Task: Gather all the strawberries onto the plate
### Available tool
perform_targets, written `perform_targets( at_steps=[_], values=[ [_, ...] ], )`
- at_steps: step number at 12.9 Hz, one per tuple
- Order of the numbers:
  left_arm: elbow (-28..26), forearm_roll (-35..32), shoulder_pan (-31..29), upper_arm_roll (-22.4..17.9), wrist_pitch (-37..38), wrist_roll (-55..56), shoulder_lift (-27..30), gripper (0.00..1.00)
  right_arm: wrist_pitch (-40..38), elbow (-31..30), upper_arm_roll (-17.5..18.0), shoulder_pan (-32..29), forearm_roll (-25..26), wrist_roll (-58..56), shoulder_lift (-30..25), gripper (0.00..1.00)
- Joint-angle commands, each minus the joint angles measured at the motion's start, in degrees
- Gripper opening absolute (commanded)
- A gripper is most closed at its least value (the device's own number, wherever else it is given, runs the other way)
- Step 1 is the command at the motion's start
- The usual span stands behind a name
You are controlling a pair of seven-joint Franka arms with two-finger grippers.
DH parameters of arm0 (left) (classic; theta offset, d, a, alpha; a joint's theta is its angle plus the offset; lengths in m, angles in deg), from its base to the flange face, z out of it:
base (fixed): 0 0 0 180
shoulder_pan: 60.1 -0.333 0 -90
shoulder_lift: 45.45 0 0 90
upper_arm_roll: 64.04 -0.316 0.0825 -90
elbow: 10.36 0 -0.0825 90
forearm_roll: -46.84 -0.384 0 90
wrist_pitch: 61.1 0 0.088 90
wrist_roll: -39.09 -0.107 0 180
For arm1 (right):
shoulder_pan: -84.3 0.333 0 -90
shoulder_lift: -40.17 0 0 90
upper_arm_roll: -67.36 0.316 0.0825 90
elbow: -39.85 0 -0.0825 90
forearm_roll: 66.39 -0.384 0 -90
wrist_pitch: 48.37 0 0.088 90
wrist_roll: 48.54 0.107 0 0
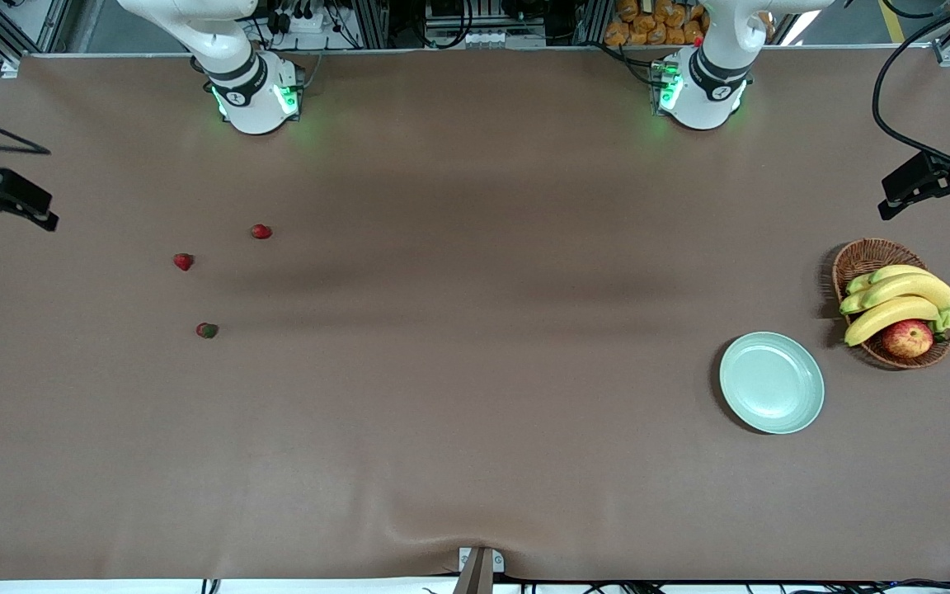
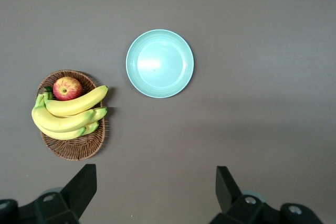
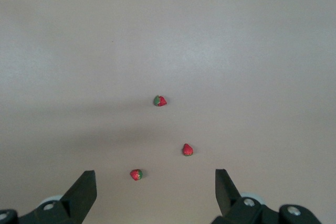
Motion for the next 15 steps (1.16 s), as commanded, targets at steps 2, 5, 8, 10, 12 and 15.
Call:
perform_targets(
  at_steps=[2,5,8,10,12,15],
  values=[
    [0.02,1.49,-0.31,0.04,-0.14,-0.28,0.06,1.00,1.35,-1.12,0.09,-0.96,0.13,-1.12,4.18,1.00],
    [0.02,1.49,-0.22,0.04,-0.14,-0.28,0.06,1.00,3.27,-4.01,0.09,-0.61,0.22,-1.12,6.65,1.00],
    [-0.07,1.49,-0.22,0.04,-0.14,-0.28,0.06,1.00,10.64,-11.03,0.09,-0.26,0.22,-1.12,7.09,1.00],
    [-0.07,1.49,-0.22,0.04,-0.14,-0.28,0.06,1.00,17.49,-16.21,0.09,-0.35,0.31,-1.12,7.97,1.00],
    [-0.07,1.49,-0.30,0.04,-0.14,-0.37,0.06,1.00,25.57,-21.66,0.09,-0.44,0.22,-1.12,9.54,1.00],
    [-0.07,1.49,-0.31,0.04,-0.14,-0.37,-0.02,1.00,36.30,-28.09,0.09,-0.17,0.22,-1.12,13.31,1.00]
  ],
)
